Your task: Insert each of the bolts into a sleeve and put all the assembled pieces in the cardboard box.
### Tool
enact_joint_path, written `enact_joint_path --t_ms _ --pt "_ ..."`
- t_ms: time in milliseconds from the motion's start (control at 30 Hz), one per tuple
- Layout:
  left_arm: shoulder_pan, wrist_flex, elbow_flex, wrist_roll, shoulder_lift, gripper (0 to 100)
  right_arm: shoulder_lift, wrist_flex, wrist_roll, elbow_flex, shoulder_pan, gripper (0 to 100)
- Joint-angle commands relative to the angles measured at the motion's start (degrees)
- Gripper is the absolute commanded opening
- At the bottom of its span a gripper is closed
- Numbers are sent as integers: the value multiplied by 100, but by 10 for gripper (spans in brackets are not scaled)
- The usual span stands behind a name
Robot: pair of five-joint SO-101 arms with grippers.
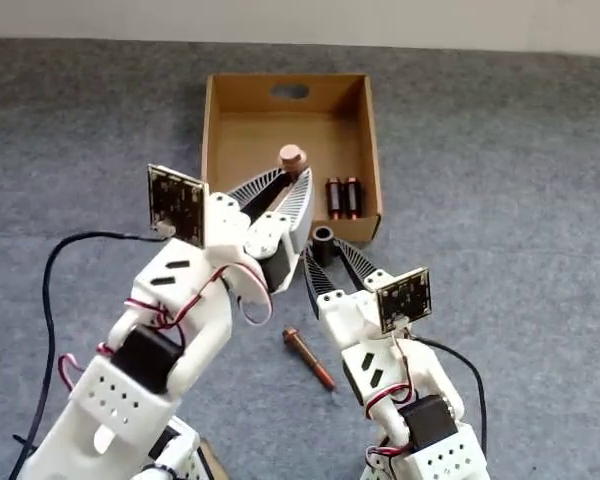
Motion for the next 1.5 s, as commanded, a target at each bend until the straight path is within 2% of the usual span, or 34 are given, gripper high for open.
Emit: enact_joint_path --t_ms 0,300,533,1033,1233,1467 --pt "84 -273 -57 -35 233 8 -57 -154 -62 330 -48 7" --pt "101 -281 -57 -26 602 8 -57 -154 -62 330 -48 7" --pt "567 -273 -48 -35 611 8 -57 -154 -62 330 -57 7" --pt "382 -255 -4 -44 611 8 -57 -145 -62 330 -40 7" --pt "382 325 -40 -44 576 8 -57 -145 -62 330 -40 7" --pt "400 440 -22 -44 593 8 -57 -145 -62 330 -40 7"
